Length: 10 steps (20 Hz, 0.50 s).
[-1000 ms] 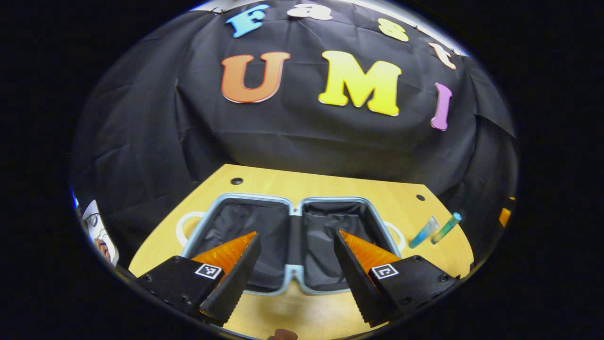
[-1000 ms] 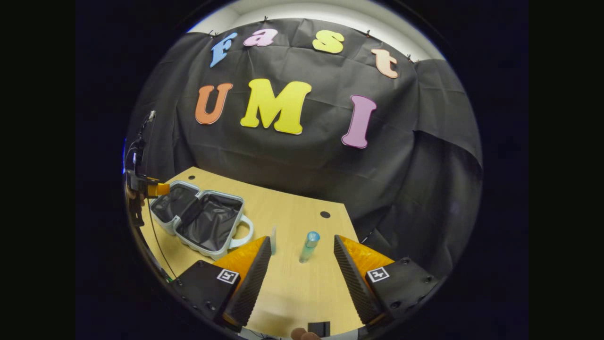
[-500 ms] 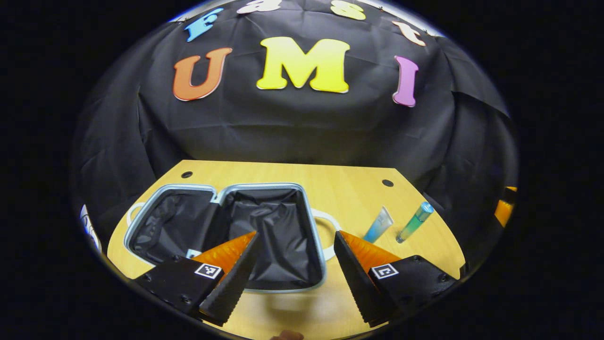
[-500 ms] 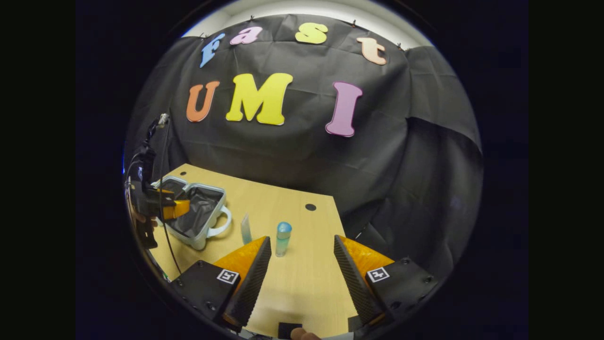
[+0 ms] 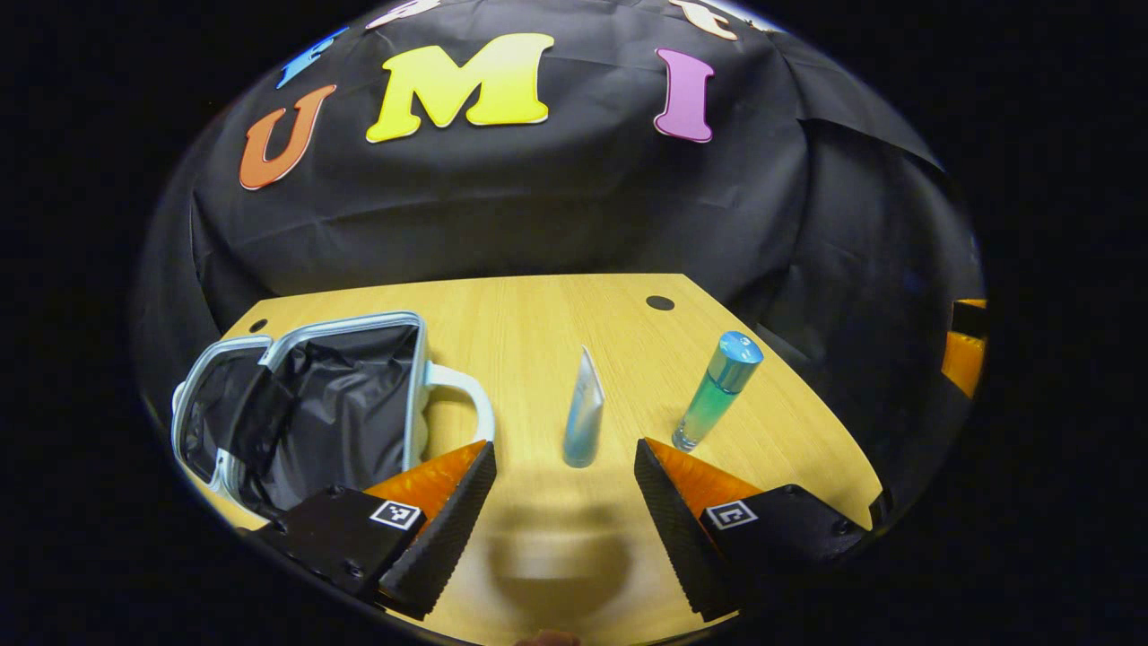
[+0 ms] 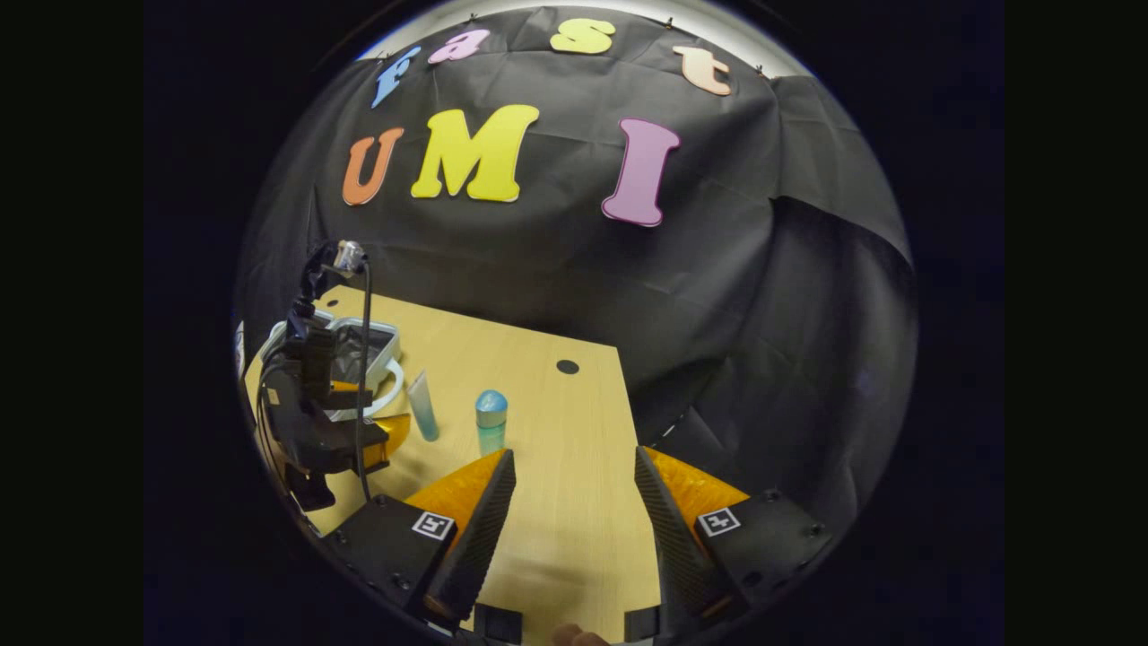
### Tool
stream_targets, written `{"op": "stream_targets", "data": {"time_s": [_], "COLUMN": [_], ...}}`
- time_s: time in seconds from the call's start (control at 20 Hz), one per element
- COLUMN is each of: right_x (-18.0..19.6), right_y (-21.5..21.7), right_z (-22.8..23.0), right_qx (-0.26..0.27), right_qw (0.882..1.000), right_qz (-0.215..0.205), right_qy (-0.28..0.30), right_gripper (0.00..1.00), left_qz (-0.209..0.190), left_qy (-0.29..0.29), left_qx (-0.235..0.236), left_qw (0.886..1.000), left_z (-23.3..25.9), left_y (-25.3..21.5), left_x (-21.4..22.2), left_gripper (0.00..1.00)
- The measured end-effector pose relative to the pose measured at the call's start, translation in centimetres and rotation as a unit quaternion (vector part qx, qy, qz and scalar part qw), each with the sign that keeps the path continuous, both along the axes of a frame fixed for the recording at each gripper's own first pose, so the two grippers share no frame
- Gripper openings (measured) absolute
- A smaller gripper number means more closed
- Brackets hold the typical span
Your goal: First open the suitcase, pack the skin care products into it, and then close the suitcase.
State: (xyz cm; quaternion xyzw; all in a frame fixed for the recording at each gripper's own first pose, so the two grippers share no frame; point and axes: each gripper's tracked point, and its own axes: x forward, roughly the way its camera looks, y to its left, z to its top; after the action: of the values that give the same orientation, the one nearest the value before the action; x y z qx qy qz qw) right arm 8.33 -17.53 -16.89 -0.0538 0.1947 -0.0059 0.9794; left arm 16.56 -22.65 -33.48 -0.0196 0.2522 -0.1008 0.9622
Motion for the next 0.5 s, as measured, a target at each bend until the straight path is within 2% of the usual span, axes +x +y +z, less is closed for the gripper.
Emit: {"op": "stream_targets", "data": {"time_s": [0.2, 0.5], "right_x": [1.0, 1.9], "right_y": [-1.0, -1.7], "right_z": [-1.5, -3.1], "right_qx": [-0.006, -0.012], "right_qw": [1.000, 0.999], "right_qz": [-0.006, -0.018], "right_qy": [0.019, 0.041], "right_gripper": [0.80, 0.80], "left_qz": [0.003, 0.010], "left_qy": [0.028, 0.056], "left_qx": [-0.013, -0.004], "left_qw": [1.000, 0.998], "left_z": [-3.1, -7.0], "left_y": [-1.7, -2.1], "left_x": [2.1, 5.1], "left_gripper": [0.99, 0.99]}}
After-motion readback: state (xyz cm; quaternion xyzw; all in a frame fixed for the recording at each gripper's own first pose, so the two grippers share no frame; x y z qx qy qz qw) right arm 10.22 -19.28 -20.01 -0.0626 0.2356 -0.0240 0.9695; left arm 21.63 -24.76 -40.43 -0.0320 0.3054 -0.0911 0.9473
